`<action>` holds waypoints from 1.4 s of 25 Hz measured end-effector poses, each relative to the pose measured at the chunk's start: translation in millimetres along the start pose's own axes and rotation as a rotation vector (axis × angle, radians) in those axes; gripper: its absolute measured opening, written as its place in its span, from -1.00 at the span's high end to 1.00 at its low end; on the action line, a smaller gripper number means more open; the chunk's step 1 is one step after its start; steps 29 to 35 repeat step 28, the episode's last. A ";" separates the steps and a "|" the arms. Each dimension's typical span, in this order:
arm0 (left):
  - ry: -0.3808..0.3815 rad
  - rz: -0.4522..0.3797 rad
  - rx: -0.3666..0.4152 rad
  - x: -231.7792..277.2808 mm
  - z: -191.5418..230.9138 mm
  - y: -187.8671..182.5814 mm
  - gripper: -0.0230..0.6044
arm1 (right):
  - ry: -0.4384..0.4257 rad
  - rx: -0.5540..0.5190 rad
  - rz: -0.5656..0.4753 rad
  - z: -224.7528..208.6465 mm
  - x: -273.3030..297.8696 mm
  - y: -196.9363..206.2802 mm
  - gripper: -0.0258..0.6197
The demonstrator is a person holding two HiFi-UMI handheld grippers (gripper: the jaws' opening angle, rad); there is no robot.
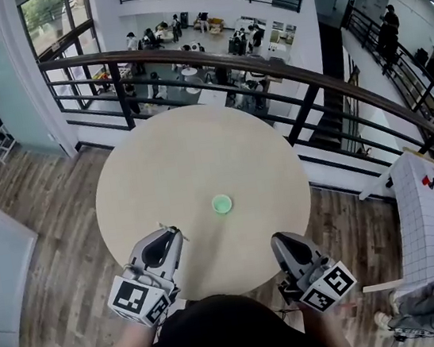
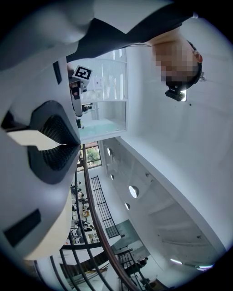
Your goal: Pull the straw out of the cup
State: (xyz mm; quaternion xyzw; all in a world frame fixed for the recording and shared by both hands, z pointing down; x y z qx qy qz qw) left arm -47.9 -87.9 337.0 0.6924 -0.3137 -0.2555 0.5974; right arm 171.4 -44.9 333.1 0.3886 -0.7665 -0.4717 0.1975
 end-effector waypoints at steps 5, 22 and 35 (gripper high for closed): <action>-0.010 -0.003 0.004 2.1 3.3 -1.7 0.84 | 0.000 -0.006 0.011 -2.1 1.1 2.1 0.85; -0.026 0.015 -0.004 6.4 5.3 6.6 0.84 | -0.008 -0.002 0.024 -9.1 7.1 2.6 0.85; -0.027 0.016 0.000 8.2 8.3 4.1 0.84 | -0.010 0.002 0.026 -10.1 11.4 2.3 0.85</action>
Point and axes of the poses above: the fingertips, and each gripper's own axes: x forward along the fingers, z to its left, y out of its underside, the point moved 2 cm from there along -x, backward along the fingers, and after that the axes turned 15 degrees about x, right-handed, at the moved point
